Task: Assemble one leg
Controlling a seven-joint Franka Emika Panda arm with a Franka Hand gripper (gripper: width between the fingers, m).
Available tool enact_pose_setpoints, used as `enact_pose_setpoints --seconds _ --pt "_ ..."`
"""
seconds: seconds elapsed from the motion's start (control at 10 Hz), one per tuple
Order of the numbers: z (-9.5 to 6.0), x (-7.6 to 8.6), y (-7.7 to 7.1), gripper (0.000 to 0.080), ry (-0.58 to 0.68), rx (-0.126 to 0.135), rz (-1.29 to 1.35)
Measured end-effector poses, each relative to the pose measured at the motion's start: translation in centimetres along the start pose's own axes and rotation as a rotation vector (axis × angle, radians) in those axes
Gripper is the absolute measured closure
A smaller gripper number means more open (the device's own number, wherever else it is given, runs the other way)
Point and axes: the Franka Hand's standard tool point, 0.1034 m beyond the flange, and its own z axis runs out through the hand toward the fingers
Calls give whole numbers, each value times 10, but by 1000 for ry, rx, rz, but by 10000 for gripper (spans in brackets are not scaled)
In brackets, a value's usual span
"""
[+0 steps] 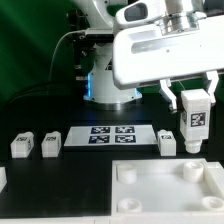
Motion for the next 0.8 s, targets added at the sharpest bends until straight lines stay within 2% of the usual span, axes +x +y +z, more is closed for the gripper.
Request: enact_pose_setpoints --seconds 0.3,0.4,0.5,0.6,0.7,0.8 --pt "3 -4 0 508 -24 3 1" --pt "11 -10 -2 508 0 2 -3" --pt "28 -12 -5 508 -12 7 -6" --pt "39 5 -4 508 27 7 -2" --pt "49 3 -5 508 41 8 0" --pt "57 -6 -8 508 30 12 2"
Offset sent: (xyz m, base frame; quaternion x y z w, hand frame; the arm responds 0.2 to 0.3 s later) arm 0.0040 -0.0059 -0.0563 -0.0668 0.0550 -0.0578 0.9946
